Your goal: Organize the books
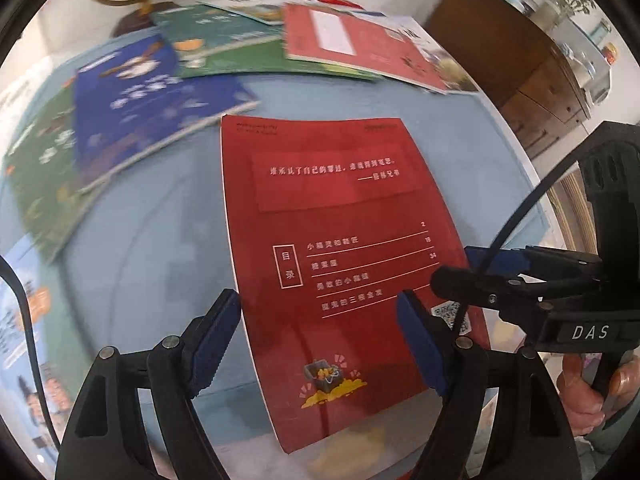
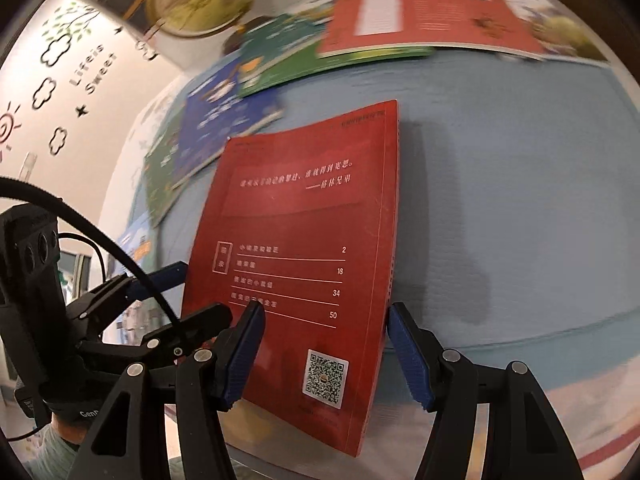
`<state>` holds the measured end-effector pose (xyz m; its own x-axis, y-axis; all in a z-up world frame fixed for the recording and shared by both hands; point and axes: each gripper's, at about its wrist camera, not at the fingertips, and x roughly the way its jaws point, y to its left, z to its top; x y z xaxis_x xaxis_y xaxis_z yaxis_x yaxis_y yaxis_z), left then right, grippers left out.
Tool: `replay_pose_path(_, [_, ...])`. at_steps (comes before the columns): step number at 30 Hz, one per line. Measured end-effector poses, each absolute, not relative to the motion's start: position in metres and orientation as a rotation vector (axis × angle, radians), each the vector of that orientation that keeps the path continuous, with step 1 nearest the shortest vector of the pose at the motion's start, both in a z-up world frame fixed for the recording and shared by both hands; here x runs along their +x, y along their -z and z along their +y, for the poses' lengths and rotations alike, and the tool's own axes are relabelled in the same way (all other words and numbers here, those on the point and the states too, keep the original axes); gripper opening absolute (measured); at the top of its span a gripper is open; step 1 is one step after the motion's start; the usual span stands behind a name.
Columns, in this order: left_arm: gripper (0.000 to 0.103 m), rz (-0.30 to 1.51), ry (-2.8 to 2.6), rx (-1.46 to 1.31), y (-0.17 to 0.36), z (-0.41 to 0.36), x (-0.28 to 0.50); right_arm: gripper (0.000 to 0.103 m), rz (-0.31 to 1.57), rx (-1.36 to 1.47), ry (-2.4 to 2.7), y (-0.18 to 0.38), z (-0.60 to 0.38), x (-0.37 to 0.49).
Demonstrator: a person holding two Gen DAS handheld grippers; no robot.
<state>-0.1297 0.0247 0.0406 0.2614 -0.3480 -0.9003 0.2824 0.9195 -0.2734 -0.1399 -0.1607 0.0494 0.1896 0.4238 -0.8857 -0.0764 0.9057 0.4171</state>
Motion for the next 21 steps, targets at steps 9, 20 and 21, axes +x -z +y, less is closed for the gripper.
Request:
replay_pose_path(9, [0.077,1.245,0.384,-0.084,-0.031,-0.003,-0.134,0.062,1.370,0.286,-0.399,-0.035,-0.199,-0.128])
replay_pose_path(20, [0.077,1.232,0.371,-0.155,-0.030,-0.007,-0.134,0.060,1.378,0.273,-0.487,-0.025,-0.183,-0.117])
replay_pose_path(21, [0.077,1.231,0.378,-0.159,-0.029,-0.008,-0.134,0.060,1.378,0.280,-0.493,-0.024,-0.184,-0.117])
